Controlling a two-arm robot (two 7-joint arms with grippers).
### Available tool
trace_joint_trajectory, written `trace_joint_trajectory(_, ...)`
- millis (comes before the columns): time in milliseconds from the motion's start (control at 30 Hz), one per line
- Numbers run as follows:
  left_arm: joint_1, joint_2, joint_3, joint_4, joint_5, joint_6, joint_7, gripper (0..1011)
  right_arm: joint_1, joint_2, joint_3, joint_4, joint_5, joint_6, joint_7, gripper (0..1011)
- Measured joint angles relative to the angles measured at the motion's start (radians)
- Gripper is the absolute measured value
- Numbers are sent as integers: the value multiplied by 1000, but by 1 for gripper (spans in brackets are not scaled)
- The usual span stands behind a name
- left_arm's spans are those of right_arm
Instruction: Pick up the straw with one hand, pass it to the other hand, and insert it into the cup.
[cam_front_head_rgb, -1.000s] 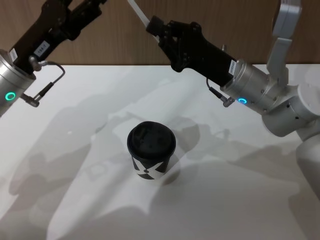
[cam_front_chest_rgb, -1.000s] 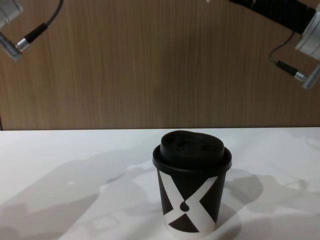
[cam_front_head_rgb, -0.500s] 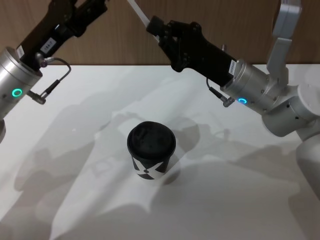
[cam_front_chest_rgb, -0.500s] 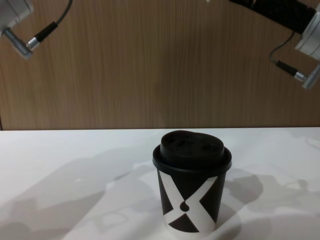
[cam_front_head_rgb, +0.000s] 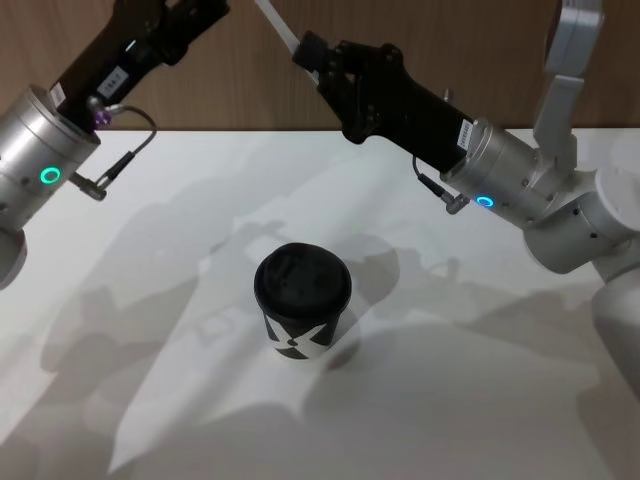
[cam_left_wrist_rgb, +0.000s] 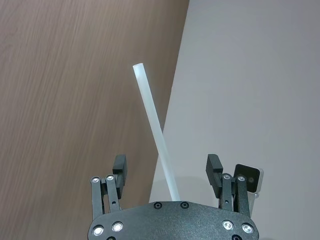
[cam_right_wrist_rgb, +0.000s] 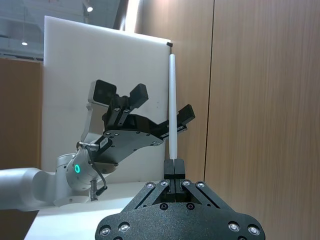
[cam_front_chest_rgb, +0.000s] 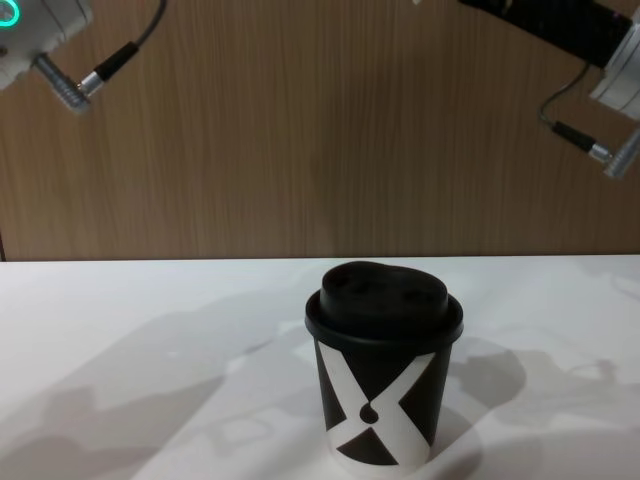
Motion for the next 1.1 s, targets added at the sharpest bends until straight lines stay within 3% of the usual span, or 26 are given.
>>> trace_joint_trajectory(1100, -35, -13, 31, 29, 0, 6, 6, 1000, 0, 0, 0, 0, 0, 0, 0, 5)
